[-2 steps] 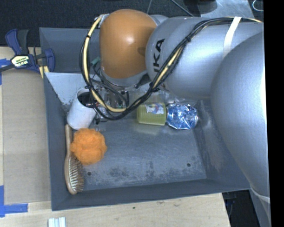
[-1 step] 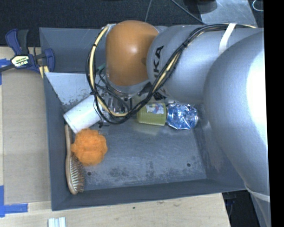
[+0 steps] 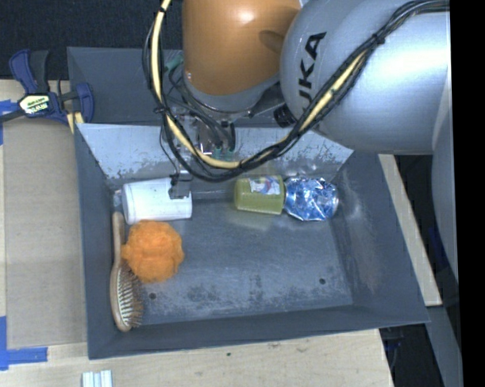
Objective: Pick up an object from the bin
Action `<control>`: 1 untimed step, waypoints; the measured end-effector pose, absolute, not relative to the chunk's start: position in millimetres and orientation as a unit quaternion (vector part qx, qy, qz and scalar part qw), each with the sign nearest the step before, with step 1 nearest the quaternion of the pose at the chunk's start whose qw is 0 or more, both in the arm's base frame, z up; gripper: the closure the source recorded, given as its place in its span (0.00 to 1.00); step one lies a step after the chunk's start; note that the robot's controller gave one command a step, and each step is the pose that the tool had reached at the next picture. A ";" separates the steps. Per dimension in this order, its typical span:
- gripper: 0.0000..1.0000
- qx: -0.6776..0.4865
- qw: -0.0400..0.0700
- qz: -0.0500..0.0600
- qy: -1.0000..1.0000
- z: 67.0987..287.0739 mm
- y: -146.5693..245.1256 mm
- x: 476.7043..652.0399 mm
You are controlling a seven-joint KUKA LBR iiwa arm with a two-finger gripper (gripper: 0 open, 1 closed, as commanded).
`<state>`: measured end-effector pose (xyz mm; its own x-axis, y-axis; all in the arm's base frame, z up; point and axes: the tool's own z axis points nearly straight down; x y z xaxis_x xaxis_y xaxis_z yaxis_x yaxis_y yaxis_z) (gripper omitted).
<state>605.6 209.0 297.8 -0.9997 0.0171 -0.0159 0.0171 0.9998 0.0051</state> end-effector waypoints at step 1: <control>0.00 0.042 0.007 0.001 0.999 229.3 139.2 608.0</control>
Offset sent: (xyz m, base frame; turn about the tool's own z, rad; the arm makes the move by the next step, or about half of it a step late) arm 0.0018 -0.0643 -0.0649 0.0600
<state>608.0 139.2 229.3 -0.9964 0.0837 -0.0131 0.0836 0.9965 0.0020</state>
